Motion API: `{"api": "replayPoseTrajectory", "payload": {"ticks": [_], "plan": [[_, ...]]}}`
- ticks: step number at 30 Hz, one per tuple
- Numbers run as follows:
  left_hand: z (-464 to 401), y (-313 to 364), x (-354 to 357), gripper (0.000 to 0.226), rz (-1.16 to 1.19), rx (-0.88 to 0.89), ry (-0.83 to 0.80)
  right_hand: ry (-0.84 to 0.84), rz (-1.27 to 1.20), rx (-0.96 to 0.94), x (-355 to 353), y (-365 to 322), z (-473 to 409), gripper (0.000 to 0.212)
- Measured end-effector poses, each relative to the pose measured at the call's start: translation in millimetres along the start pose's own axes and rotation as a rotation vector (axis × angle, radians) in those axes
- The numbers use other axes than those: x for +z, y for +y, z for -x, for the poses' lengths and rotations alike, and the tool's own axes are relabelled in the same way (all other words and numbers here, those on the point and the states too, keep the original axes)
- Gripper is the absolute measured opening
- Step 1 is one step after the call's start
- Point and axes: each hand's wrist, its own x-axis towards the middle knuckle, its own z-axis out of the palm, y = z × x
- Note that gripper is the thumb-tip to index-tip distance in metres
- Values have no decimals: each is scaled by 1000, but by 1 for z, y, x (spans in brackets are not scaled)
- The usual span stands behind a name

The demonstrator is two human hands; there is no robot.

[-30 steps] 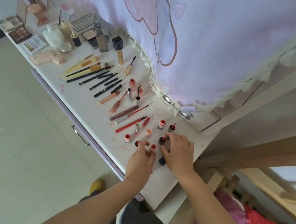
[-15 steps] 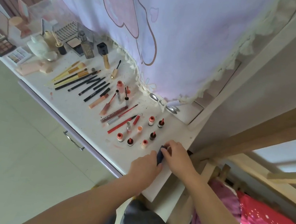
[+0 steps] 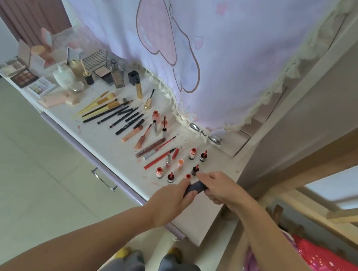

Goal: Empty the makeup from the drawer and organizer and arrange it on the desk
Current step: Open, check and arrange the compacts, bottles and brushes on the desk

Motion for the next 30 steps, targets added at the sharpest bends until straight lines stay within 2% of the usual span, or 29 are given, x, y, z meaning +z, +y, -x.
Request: {"api": "replayPoseTrajectory", "payload": {"ticks": [6, 12, 15, 18, 22, 25, 28, 30], "plan": [[10, -13, -31, 27, 138, 83, -41, 94, -104, -143, 23, -8, 6, 36], [16, -7, -54, 23, 170, 140, -28, 227, -148, -286, 33, -15, 15, 37], [19, -1, -63, 26, 128, 138, -52, 248, -106, -280, 34, -18, 21, 38], [19, 8, -66, 20, -2, 101, -93, 351, -5, -261, 34, -22, 23, 37], [13, 26, -57, 33, -142, 35, 19, 421, 105, -294, 40, -30, 31, 37], [14, 27, -55, 25, -100, 30, -9, 465, 132, -268, 30, -30, 33, 38], [28, 8, -60, 29, -15, -62, 0, 653, -63, -218, -13, -18, 30, 36], [31, -2, -61, 32, 100, -150, 59, 616, -95, -216, -22, -16, 31, 37]]}}
